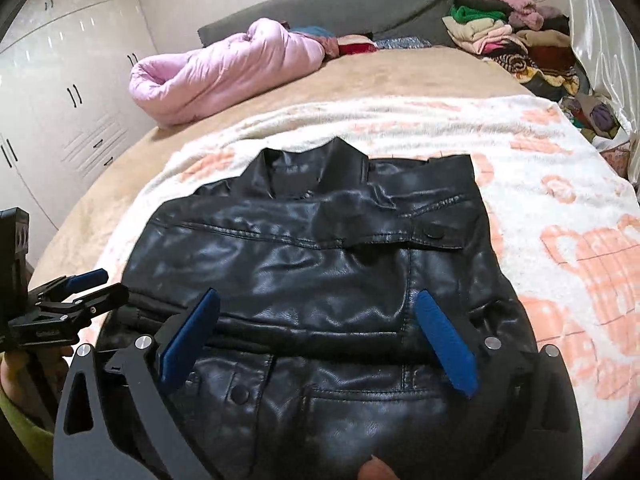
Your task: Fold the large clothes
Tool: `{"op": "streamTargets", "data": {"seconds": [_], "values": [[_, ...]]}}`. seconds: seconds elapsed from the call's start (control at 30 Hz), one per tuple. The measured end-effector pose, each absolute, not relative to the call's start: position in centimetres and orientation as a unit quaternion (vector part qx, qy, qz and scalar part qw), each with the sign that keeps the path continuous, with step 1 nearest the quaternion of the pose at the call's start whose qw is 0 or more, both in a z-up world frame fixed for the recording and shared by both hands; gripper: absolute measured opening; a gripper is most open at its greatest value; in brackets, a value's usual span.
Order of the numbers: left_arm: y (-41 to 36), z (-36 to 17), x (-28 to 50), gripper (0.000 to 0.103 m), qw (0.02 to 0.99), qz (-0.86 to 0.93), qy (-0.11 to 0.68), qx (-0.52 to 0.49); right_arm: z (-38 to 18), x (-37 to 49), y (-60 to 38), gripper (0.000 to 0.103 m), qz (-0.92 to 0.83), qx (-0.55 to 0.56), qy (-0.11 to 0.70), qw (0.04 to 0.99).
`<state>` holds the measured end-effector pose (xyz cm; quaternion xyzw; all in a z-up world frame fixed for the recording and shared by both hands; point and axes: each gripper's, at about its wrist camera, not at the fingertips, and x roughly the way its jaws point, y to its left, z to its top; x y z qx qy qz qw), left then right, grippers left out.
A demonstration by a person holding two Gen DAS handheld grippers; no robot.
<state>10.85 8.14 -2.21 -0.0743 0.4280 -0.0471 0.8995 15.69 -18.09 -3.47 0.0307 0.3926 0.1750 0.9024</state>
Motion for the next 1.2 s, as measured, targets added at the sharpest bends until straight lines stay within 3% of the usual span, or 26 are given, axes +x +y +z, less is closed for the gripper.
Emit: {"op": "streamTargets", "data": {"seconds": [1.2], "values": [[7.7,3.8,4.1,0.094,0.918,-0.049,0.386,-0.070,4.5,7.7,-18.6,0.099,0.188,0.021,0.311,0.931]]}}
